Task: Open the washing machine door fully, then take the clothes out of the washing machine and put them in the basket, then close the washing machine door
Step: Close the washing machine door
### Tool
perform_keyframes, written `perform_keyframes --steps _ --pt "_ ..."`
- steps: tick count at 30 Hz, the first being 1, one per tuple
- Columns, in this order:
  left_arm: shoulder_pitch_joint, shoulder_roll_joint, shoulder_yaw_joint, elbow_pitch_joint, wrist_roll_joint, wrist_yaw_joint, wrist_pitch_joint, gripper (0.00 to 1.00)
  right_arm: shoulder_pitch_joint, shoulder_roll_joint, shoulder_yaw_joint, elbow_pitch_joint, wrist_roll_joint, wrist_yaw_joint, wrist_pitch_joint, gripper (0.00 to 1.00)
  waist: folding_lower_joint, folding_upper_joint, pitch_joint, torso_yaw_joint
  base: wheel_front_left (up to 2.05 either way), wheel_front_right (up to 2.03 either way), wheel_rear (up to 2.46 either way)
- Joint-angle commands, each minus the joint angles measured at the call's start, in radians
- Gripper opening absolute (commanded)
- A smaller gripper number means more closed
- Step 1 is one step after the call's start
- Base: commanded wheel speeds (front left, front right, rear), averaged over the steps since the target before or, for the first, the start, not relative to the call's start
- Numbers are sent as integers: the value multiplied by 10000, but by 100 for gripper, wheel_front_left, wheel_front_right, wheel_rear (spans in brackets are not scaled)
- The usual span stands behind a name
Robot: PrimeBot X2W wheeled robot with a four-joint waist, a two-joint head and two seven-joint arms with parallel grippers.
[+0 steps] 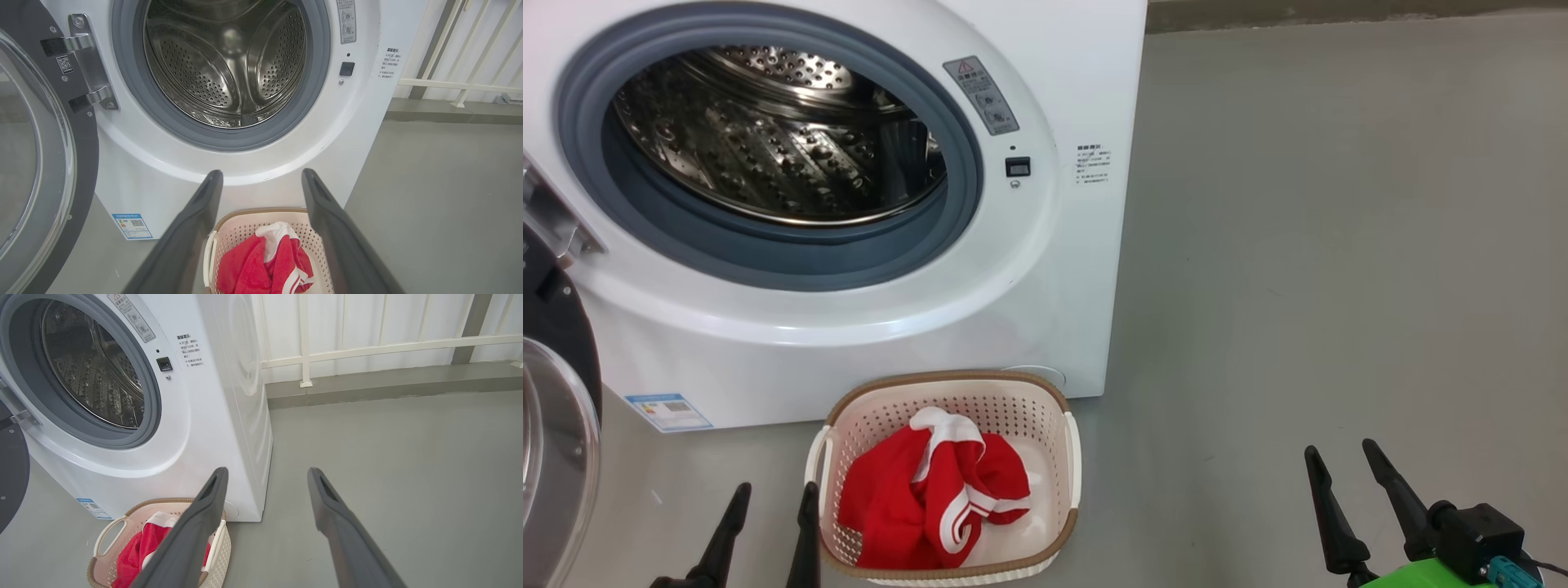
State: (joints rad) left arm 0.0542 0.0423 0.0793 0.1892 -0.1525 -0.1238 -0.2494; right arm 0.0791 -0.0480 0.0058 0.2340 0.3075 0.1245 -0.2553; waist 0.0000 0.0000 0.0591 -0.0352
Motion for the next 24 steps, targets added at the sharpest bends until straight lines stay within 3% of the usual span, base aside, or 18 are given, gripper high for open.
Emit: perform_keyframes --steps 1,12,20,24 --pt "-222 80 300 -289 -91 -2 -124 100 -178 -110 175 -256 -53 62 -65 100 0 0 28 14 0 0 0" --pt "-260 80 263 -241 -150 15 -124 100 -209 -92 246 -230 -71 62 -65 100 0 0 32 160 0 0 0" --pt "-251 80 103 -63 -336 173 -124 100 -247 -136 489 -125 -58 62 -65 100 0 0 -59 724 0 0 0" --pt "-209 80 -66 101 -502 469 -124 100 -279 -207 734 -1 -30 62 -65 100 0 0 -137 1351 0 0 0"
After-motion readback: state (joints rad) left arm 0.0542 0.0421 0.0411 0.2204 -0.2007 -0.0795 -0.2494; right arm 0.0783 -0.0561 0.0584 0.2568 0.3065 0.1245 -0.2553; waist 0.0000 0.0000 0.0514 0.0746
